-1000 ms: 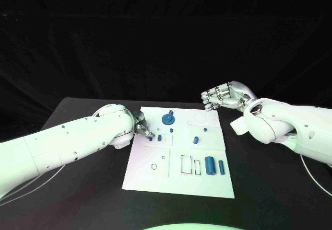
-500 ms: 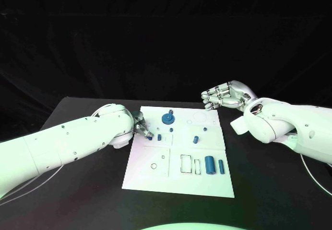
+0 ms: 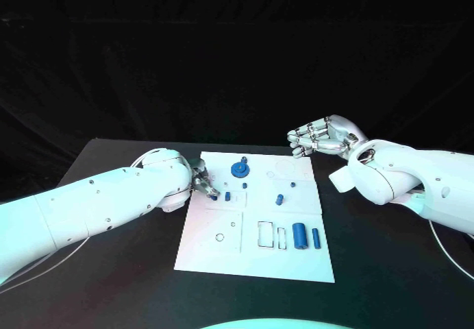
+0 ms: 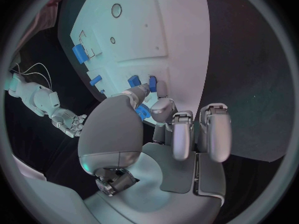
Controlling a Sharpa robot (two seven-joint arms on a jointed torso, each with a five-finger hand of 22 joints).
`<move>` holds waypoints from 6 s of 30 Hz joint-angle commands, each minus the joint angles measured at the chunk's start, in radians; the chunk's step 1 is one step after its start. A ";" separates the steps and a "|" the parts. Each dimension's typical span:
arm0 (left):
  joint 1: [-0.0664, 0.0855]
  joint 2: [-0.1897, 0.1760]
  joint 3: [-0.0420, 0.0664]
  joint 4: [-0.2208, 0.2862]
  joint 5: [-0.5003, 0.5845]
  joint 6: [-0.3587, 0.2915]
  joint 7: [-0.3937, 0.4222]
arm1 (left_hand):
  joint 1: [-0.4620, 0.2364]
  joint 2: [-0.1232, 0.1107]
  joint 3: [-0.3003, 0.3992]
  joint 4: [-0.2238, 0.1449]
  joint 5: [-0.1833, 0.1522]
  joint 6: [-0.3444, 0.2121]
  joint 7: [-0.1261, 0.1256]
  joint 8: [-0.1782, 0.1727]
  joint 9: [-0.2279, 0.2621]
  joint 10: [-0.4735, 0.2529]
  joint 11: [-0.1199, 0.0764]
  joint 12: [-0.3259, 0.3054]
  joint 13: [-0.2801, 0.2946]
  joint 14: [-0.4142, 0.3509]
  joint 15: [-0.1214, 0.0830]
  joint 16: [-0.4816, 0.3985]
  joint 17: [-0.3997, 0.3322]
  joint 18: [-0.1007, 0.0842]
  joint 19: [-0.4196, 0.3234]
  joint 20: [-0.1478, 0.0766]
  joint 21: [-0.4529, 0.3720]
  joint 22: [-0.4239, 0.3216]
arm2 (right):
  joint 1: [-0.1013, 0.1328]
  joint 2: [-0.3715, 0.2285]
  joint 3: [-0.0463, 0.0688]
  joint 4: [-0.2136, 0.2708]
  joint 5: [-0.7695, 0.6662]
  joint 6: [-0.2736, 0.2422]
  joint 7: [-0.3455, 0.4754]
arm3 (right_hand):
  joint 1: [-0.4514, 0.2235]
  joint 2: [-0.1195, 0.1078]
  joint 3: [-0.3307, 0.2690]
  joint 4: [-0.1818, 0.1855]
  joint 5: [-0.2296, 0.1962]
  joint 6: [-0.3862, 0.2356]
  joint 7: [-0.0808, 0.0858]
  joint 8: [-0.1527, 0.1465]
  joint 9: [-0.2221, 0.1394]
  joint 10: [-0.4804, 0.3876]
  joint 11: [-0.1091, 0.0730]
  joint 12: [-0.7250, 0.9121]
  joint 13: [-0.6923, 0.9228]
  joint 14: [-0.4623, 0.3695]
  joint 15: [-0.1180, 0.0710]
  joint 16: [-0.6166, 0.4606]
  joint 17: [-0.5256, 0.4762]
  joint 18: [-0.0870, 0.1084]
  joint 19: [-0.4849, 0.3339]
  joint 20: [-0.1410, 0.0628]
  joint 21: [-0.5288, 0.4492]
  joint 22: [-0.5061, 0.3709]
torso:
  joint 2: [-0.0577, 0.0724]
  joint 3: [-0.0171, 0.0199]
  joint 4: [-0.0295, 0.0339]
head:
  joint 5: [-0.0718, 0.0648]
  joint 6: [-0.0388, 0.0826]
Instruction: Assemble the parts on the task board
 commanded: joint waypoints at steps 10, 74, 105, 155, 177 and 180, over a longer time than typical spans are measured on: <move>-0.002 0.005 -0.001 0.006 -0.002 0.007 0.003 | 0.004 -0.002 -0.057 0.031 0.001 0.015 0.000 -0.007 -0.007 0.008 0.000 0.005 0.005 0.104 -0.008 0.003 0.263 -0.007 0.027 -0.005 0.007 0.131 | -0.001 -0.001 0.000 0.002 -0.002 0.013 0.008 | -0.009 0.002 -0.006 -0.002 0.007 -0.005 0.004 -0.002 -0.002 -0.003 0.006 0.000 -0.001 -0.008 0.001 -0.002 -0.002 -0.005 -0.008 -0.002 0.005 0.001 | 0.000 0.0006 0.0000 | -0.003 -0.002; -0.012 0.059 -0.010 -0.014 -0.250 -0.340 0.555 | 0.387 -0.003 -0.305 0.035 0.003 -0.161 0.122 -0.271 -0.218 -0.462 0.150 -0.685 -0.670 -0.230 0.120 -0.577 -0.479 0.141 -0.404 0.099 -0.620 -0.613 | -0.003 0.004 0.000 -0.004 -0.001 0.018 0.010 | -0.010 0.004 -0.009 -0.005 0.009 -0.007 0.004 -0.003 -0.002 -0.005 0.007 0.000 -0.002 -0.011 0.001 -0.003 -0.004 -0.005 -0.011 -0.001 0.005 0.001 | 0.004 -0.0007 -0.0061 | -0.017 0.013; -0.032 0.167 -0.013 -0.149 -0.397 -0.171 0.506 | 0.411 0.038 -0.309 0.008 0.006 -0.058 0.113 -0.361 -0.277 -0.362 0.144 -0.805 -0.805 -0.071 0.111 -0.263 -0.262 0.068 -0.177 0.094 -0.251 -0.193 | -0.003 0.009 0.000 0.003 -0.001 0.014 0.009 | -0.008 0.005 -0.009 -0.007 0.011 -0.007 0.004 -0.003 -0.002 -0.005 0.007 0.000 -0.002 -0.012 0.001 -0.002 -0.005 -0.005 -0.012 -0.001 0.005 0.001 | 0.002 0.0000 -0.0051 | -0.029 0.002; -0.046 0.217 -0.012 -0.228 -0.366 -0.139 0.526 | 0.419 0.054 -0.124 -0.043 0.006 0.053 0.114 -0.407 -0.288 -0.196 0.119 -0.920 -0.852 -0.043 0.089 -0.217 -0.247 0.050 -0.134 0.075 -0.168 -0.091 | -0.003 0.015 0.000 0.001 -0.002 0.020 0.011 | -0.008 0.007 -0.009 -0.008 0.012 -0.007 0.005 -0.002 -0.002 -0.005 0.007 0.001 -0.002 -0.012 0.001 -0.002 -0.006 -0.004 -0.012 -0.001 0.006 0.002 | 0.001 0.0009 -0.0041 | -0.038 0.002; -0.047 0.159 0.016 -0.158 -0.295 -0.230 0.536 | 0.378 0.038 -0.089 -0.075 0.003 0.078 0.119 -0.423 -0.289 -0.164 0.119 -0.953 -0.851 -0.040 0.089 -0.213 -0.255 0.046 -0.126 0.072 -0.153 -0.073 | -0.003 0.015 0.000 -0.006 -0.002 0.019 0.011 | -0.008 0.007 -0.009 -0.008 0.012 -0.007 0.005 -0.002 -0.002 -0.005 0.007 0.001 -0.002 -0.012 0.001 -0.002 -0.006 -0.004 -0.012 -0.001 0.006 0.002 | -0.002 0.0006 0.0024 | -0.040 0.010; -0.045 0.130 0.029 -0.127 -0.277 -0.231 0.531 | 0.374 0.036 -0.090 -0.074 0.002 0.080 0.118 -0.424 -0.289 -0.162 0.119 -0.955 -0.851 -0.040 0.089 -0.213 -0.257 0.046 -0.126 0.072 -0.153 -0.073 | -0.003 0.014 0.000 -0.008 -0.002 0.019 0.011 | -0.008 0.007 -0.009 -0.008 0.012 -0.007 0.005 -0.002 -0.002 -0.005 0.007 0.001 -0.002 -0.012 0.001 -0.002 -0.006 -0.004 -0.012 -0.001 0.006 0.002 | -0.004 0.0004 0.0052 | -0.042 0.009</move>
